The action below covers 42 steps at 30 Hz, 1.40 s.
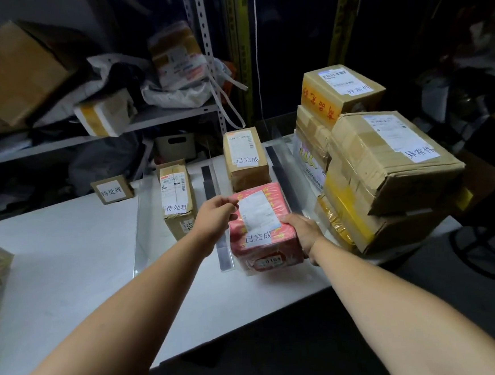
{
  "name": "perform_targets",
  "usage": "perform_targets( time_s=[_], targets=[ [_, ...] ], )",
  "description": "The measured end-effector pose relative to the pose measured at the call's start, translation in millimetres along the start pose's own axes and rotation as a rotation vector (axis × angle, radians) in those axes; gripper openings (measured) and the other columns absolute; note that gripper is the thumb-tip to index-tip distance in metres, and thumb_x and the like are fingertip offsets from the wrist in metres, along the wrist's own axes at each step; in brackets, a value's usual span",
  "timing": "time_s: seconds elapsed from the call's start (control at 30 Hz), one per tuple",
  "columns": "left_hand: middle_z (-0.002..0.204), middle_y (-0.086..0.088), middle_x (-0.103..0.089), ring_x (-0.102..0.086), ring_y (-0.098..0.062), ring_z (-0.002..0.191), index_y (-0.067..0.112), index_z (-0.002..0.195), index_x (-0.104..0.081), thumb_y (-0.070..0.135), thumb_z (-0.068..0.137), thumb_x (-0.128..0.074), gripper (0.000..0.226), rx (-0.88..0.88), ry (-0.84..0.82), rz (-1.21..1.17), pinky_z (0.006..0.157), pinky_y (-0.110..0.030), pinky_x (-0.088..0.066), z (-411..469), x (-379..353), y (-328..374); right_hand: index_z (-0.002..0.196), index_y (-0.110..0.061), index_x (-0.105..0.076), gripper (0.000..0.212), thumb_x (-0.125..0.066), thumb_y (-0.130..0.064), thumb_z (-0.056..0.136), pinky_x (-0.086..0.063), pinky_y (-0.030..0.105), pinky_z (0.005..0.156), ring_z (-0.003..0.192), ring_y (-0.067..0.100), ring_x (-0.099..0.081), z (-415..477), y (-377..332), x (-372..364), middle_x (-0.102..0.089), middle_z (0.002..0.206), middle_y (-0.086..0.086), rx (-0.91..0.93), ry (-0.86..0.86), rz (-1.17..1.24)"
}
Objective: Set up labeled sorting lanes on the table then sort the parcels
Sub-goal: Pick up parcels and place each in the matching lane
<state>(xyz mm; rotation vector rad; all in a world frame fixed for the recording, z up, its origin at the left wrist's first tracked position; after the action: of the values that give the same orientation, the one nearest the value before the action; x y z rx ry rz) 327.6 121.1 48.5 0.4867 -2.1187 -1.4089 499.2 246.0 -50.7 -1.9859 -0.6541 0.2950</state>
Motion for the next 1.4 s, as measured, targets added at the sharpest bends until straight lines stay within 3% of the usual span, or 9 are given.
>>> perform_targets(
  time_s=[0.13, 0.4, 0.57, 0.77, 0.9, 1.07, 1.17, 1.23, 1.4],
  targets=[
    [0.087, -0.003, -0.066, -0.058, -0.017, 0.079, 0.012, 0.090, -0.063, 0.002, 0.097, -0.046, 0.021, 0.008, 0.010, -0.041, 0.067, -0.026, -0.043, 5.3, 5.3, -6.6, 0.113, -0.022, -0.072, 0.026, -0.067, -0.038, 0.092, -0.060, 0.039, 0.082, 0.091, 0.029, -0.074, 6.3, -0.2, -1.6, -0.077, 0.099, 0.008, -0.006, -0.007, -0.018],
    [0.079, -0.004, -0.060, -0.052, -0.014, 0.068, 0.009, 0.099, -0.065, 0.002, 0.096, -0.048, 0.018, 0.023, 0.037, -0.072, 0.063, -0.026, -0.042, 15.6, 7.5, -21.4, 0.116, -0.024, -0.070, 0.034, -0.066, -0.047, 0.092, -0.057, 0.044, 0.091, 0.098, 0.029, -0.072, 19.6, 6.7, -3.9, -0.077, 0.104, 0.007, -0.056, -0.022, -0.006],
    [0.079, -0.004, -0.061, -0.052, -0.015, 0.067, 0.012, 0.093, -0.066, 0.000, 0.095, -0.049, 0.021, 0.051, 0.063, -0.111, 0.060, -0.025, -0.040, 16.1, 2.9, -29.8, 0.113, -0.023, -0.072, 0.030, -0.064, -0.044, 0.093, -0.052, 0.031, 0.073, 0.095, 0.026, -0.072, 25.8, 4.3, -3.7, -0.077, 0.101, 0.005, -0.107, -0.029, 0.032],
    [0.081, -0.005, -0.060, -0.052, -0.016, 0.068, 0.007, 0.102, -0.065, 0.000, 0.095, -0.049, 0.019, 0.065, 0.065, -0.109, 0.062, -0.028, -0.040, 11.6, -12.2, -34.6, 0.116, -0.017, -0.071, 0.029, -0.062, -0.040, 0.100, -0.057, 0.029, 0.071, 0.086, 0.024, -0.077, 37.6, 12.6, -5.7, -0.078, 0.098, 0.003, -0.153, 0.014, 0.062],
    [0.086, -0.006, -0.061, -0.054, -0.018, 0.072, 0.008, 0.102, -0.065, 0.001, 0.096, -0.048, 0.019, 0.073, 0.057, -0.106, 0.064, -0.027, -0.042, 9.0, -21.3, -35.1, 0.114, -0.024, -0.069, 0.022, -0.058, -0.037, 0.102, -0.054, 0.024, 0.062, 0.082, 0.019, -0.072, 32.1, 0.1, -4.4, -0.075, 0.097, 0.001, -0.056, 0.097, -0.082],
    [0.082, -0.004, -0.060, -0.053, -0.017, 0.070, 0.011, 0.097, -0.065, 0.001, 0.096, -0.049, 0.019, 0.047, 0.068, -0.144, 0.062, -0.027, -0.041, 1.0, -24.9, -26.8, 0.116, -0.022, -0.067, 0.025, -0.054, -0.035, 0.099, -0.053, 0.027, 0.065, 0.085, 0.019, -0.065, 17.6, -32.2, -10.4, -0.072, 0.111, 0.003, 0.137, 0.218, -0.337],
    [0.082, -0.004, -0.061, -0.053, -0.016, 0.071, 0.010, 0.098, -0.065, 0.002, 0.096, -0.049, 0.018, 0.003, 0.091, -0.152, 0.062, -0.027, -0.040, -9.1, -14.4, -18.1, 0.130, -0.026, -0.061, 0.035, -0.054, -0.036, 0.096, -0.052, 0.035, 0.086, 0.107, 0.028, -0.062, 5.6, -61.4, -30.4, -0.066, 0.126, 0.004, 0.315, 0.304, -0.506],
    [0.082, -0.003, -0.061, -0.054, -0.015, 0.071, 0.013, 0.095, -0.066, 0.003, 0.094, -0.051, 0.019, -0.018, 0.147, -0.147, 0.063, -0.027, -0.041, -17.5, 3.1, -13.4, 0.134, -0.026, -0.060, 0.039, -0.055, -0.032, 0.096, -0.050, 0.036, 0.095, 0.117, 0.028, -0.059, -3.3, -81.3, -61.1, -0.062, 0.134, 0.005, 0.417, 0.208, -0.508],
    [0.080, -0.006, -0.063, -0.056, -0.018, 0.071, 0.017, 0.088, -0.067, 0.000, 0.090, -0.050, 0.024, -0.052, 0.296, -0.224, 0.057, -0.026, -0.045, -47.2, 70.8, -6.6, 0.125, -0.022, -0.066, 0.031, -0.055, -0.024, 0.096, -0.053, 0.038, 0.095, 0.110, 0.022, -0.061, -47.1, -117.2, -157.9, -0.067, 0.126, 0.003, 0.486, -0.038, -0.448]
  ],
)
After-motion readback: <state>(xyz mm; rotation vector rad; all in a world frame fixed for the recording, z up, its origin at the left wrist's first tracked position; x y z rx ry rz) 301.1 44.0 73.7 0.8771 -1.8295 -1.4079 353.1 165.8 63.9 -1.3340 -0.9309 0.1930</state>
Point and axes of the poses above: each hand's wrist, its own z-axis towards the middle knuckle, its own x-axis out of the back of the hand, y = z × x, the point moved 4 cm from there along z, towards the middle knuckle
